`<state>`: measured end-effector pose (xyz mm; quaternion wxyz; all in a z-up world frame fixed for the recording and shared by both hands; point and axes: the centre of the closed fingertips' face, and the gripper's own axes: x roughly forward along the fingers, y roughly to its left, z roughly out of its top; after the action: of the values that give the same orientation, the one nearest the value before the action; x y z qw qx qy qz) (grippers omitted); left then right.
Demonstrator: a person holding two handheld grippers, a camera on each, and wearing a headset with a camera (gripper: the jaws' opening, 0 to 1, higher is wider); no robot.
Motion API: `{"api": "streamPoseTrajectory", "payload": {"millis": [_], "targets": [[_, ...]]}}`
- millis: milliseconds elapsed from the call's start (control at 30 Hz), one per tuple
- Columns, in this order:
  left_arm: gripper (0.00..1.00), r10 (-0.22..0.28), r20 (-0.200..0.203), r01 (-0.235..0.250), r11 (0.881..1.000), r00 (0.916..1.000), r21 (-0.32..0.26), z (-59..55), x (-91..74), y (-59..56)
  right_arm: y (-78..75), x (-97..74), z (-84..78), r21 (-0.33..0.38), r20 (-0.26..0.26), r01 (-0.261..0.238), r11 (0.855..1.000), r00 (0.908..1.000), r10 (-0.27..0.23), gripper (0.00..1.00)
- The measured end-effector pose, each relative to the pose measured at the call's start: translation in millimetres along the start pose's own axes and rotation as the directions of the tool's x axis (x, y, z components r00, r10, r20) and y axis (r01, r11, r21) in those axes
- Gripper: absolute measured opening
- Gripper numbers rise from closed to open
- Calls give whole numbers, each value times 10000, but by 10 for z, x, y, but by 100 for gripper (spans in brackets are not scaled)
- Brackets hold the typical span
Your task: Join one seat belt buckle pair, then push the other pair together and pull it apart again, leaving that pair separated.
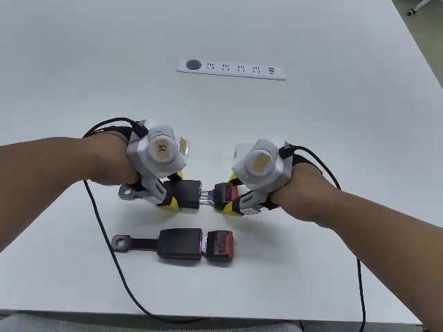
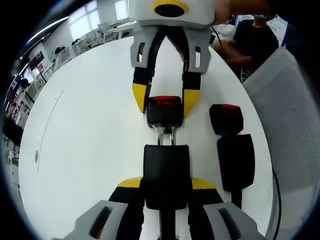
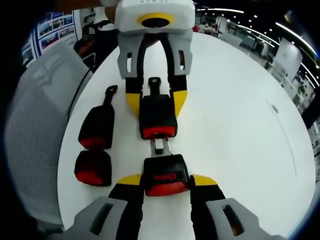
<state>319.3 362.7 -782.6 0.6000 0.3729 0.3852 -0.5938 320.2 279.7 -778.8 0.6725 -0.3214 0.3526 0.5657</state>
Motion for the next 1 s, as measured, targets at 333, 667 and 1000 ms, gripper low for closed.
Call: {"api": "streamPoseTrajectory", "payload": {"millis": [333, 667, 1000], "targets": [[34, 15, 39, -15, 10000, 10000, 29, 8, -3, -24, -119, -273, -479, 184, -343, 407, 9990, 9986, -401, 33], [34, 53, 3, -53, 10000, 10000, 47, -21, 7, -2, -197, -485, -838, 297, -850, 480, 9984, 9954, -453, 33], [34, 213, -215, -209, 9997, 9995, 144, 0, -4, -31, -224, -603, -1025, 594, -1074, 458, 9972, 9934, -392, 35]]}}
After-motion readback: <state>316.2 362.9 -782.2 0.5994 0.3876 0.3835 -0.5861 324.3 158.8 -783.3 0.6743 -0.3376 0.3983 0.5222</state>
